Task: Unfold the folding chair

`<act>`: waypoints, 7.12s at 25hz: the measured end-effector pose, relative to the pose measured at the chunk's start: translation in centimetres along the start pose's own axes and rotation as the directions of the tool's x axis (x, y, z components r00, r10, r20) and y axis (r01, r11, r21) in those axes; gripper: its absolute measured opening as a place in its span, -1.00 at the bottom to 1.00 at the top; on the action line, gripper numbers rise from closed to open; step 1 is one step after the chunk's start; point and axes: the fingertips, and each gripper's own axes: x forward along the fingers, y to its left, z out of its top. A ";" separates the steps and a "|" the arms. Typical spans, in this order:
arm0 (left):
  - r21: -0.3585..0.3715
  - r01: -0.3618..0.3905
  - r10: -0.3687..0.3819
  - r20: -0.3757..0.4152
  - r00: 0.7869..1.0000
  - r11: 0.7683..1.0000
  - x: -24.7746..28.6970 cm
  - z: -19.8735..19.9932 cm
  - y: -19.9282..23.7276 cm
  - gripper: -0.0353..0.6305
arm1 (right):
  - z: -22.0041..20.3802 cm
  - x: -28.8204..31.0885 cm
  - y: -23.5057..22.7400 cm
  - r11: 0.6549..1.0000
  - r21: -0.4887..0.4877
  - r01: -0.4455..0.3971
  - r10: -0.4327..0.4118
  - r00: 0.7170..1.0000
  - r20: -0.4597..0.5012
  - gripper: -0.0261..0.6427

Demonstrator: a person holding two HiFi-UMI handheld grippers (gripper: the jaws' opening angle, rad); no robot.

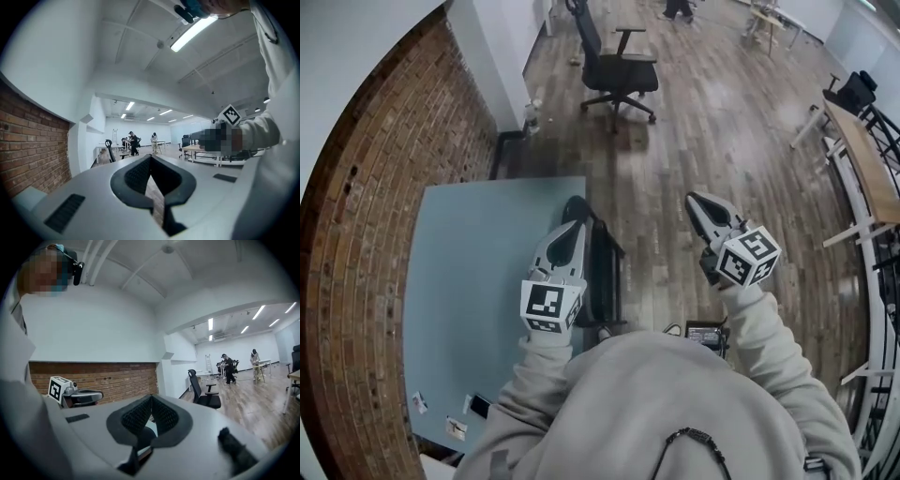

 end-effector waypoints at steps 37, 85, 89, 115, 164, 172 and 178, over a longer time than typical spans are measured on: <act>-0.416 -0.278 -0.065 -0.645 0.762 0.866 0.0 -32.5 3.2 0.15 | -56.7 18.7 10.6 0.900 0.403 0.165 0.290 0.464 -0.837 0.06; -0.512 -0.287 -0.082 -0.583 0.808 0.810 6.8 -33.4 -9.3 -0.66 | -61.8 -3.5 -11.8 0.598 0.798 0.076 0.609 0.604 -0.514 -0.47; -0.523 -0.268 -0.106 -0.579 0.808 0.809 8.0 -34.4 -11.1 -0.66 | -64.5 -6.5 -15.1 0.558 0.826 0.085 0.624 0.613 -0.484 -0.47; -0.729 -0.217 -0.214 -0.448 0.868 0.649 9.2 -46.0 -11.0 -0.65 | -78.7 -14.1 -29.3 0.243 0.961 -0.128 0.802 0.585 -0.125 -0.43; -0.806 -0.048 -0.299 -0.273 0.914 0.590 10.8 -38.9 -15.6 -0.03 | -72.2 -27.7 -41.1 0.426 0.890 0.162 -0.089 0.987 -0.136 -0.11; -0.687 0.264 -0.362 0.001 0.932 0.677 10.7 -21.7 -16.0 -0.85 | -43.2 -15.8 -27.8 0.631 0.756 -0.175 0.176 0.981 0.080 -0.89; -0.464 0.440 -0.416 0.160 0.895 0.769 10.4 -8.9 -17.4 -0.88 | -22.4 -9.2 -19.4 0.768 0.560 -0.310 0.280 0.950 0.141 -0.90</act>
